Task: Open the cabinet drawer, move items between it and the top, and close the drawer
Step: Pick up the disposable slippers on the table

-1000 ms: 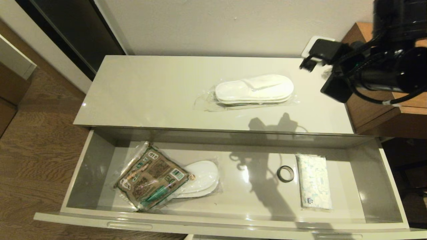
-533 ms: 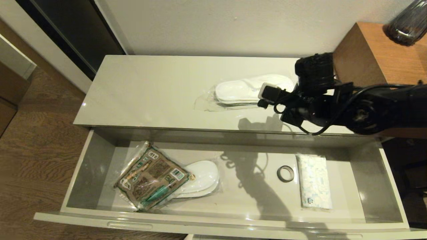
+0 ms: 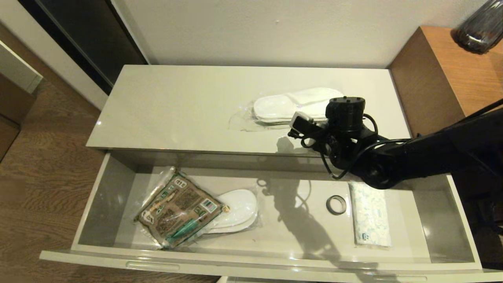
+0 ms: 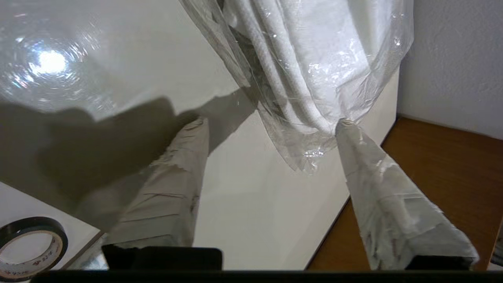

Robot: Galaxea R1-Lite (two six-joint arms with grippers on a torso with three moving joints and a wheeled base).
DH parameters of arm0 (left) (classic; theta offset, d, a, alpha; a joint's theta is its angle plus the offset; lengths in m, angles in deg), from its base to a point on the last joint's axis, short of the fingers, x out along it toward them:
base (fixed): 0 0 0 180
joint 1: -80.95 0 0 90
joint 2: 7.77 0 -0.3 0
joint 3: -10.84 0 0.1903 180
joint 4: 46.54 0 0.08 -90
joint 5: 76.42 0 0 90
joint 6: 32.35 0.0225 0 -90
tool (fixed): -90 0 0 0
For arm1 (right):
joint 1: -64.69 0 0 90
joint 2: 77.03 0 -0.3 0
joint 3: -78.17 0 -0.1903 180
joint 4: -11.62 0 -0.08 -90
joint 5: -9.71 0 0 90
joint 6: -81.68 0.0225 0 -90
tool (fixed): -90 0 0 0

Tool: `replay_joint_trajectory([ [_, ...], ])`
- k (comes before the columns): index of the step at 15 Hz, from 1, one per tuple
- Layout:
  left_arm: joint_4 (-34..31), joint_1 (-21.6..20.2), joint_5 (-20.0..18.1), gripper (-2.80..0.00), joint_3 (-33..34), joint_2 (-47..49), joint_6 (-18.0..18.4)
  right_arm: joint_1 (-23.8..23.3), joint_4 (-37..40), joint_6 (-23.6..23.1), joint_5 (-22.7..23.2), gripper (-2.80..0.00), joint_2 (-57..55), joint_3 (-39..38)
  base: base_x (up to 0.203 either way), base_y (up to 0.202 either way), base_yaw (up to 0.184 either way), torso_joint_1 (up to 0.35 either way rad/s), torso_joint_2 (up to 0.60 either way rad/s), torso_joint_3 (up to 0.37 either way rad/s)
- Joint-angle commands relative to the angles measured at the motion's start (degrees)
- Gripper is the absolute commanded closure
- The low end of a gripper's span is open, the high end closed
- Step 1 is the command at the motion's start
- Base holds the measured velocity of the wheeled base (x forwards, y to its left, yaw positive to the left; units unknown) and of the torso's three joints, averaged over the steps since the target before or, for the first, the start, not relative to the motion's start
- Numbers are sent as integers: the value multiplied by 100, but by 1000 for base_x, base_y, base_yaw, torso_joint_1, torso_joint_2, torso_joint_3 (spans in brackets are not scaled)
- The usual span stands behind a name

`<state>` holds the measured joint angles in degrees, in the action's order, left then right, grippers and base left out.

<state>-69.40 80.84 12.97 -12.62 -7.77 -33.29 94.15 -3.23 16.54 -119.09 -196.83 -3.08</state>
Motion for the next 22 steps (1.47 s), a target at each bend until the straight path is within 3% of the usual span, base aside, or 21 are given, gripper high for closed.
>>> replay_joint_trajectory([
  [1, 2, 2, -1, 0, 1, 9, -3, 5, -773, -128, -54, -280, -385, -111, 0, 0, 0, 0, 0, 0],
  [5, 2, -7, -1, 0, 1, 9, -3, 0, -2840, -947, -263, -280, -1152, 49, 0, 0, 0, 0, 0, 0],
  [8, 2, -5, -1, 0, 1, 9, -3, -1, -3620, -1252, -292, -280, -1595, 350, 0, 0, 0, 0, 0, 0],
  [12, 2, 2, -1, 0, 1, 9, -3, -1, -3948, -1290, -281, -280, -2079, 878, 0, 0, 0, 0, 0, 0],
  [19, 2, 2, -1, 0, 1, 9, -3, -88, -3766, -1266, 9, -280, -2297, 1250, 0, 0, 0, 0, 0, 0],
  [20, 2, 2, -1, 0, 1, 9, -3, -98, -3764, -1264, 21, 0, -2302, 1260, 0, 0, 0, 0, 0, 0],
  [22, 2, 2, -1, 0, 1, 9, -3, -154, -3799, -1225, 65, 0, -2311, 1269, 0, 0, 0, 0, 0, 0],
])
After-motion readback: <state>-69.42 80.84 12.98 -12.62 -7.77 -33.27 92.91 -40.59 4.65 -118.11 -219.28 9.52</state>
